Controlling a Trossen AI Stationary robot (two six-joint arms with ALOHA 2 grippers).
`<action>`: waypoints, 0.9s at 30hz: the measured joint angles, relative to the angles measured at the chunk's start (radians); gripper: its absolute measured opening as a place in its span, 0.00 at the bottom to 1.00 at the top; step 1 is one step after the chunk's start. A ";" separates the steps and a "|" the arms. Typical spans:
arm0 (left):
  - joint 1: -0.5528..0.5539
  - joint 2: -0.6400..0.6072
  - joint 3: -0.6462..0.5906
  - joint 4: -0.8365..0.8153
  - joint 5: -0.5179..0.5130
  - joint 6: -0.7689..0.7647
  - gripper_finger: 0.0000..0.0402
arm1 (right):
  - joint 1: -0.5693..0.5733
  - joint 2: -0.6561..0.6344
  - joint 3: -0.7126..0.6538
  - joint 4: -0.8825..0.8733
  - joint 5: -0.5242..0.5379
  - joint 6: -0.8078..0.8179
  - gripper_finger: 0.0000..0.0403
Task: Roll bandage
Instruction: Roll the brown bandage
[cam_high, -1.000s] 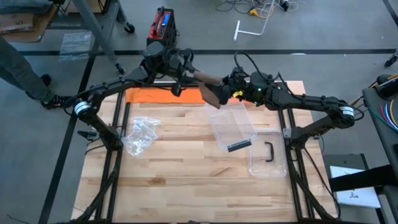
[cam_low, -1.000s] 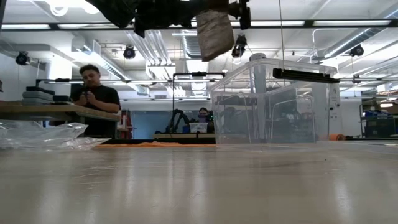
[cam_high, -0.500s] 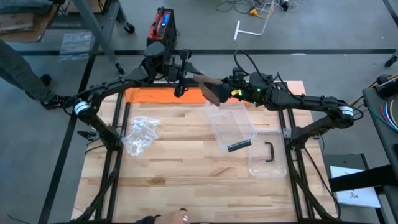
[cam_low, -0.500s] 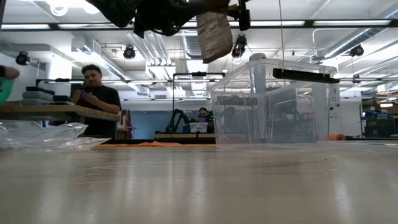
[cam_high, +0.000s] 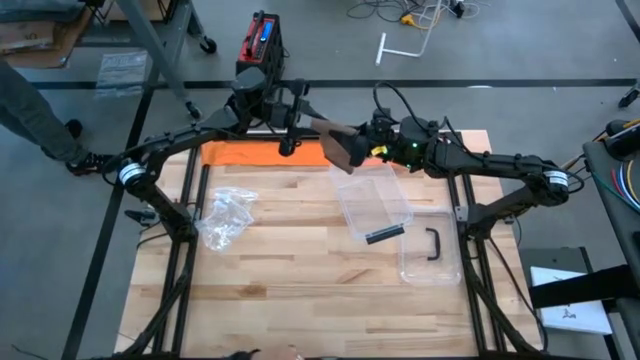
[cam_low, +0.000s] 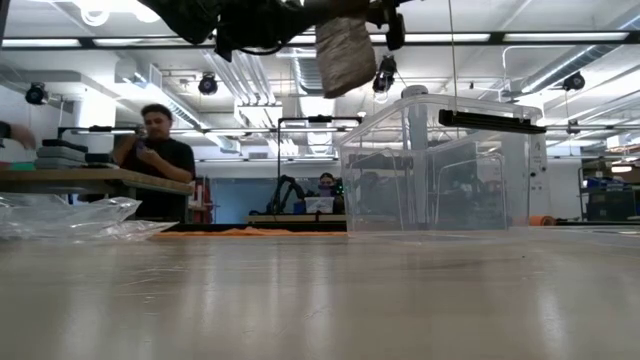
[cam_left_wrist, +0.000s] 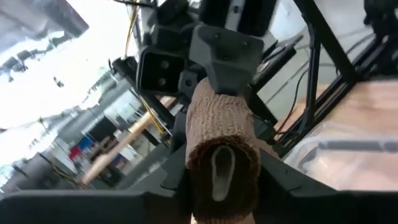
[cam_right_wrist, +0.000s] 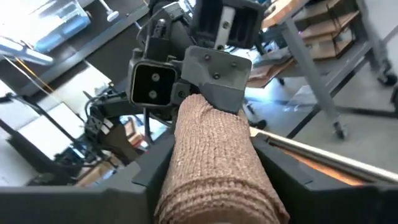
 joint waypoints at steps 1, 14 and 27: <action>0.000 0.000 0.000 0.000 -0.003 -0.039 0.30 | 0.000 0.000 0.000 0.001 0.001 -0.018 0.38; 0.002 0.001 0.001 0.000 0.035 -0.771 0.65 | 0.001 0.000 0.000 -0.011 0.064 -0.425 0.29; 0.002 0.013 0.035 -0.015 0.035 -0.985 0.54 | 0.003 0.001 0.000 -0.007 0.071 -0.526 0.29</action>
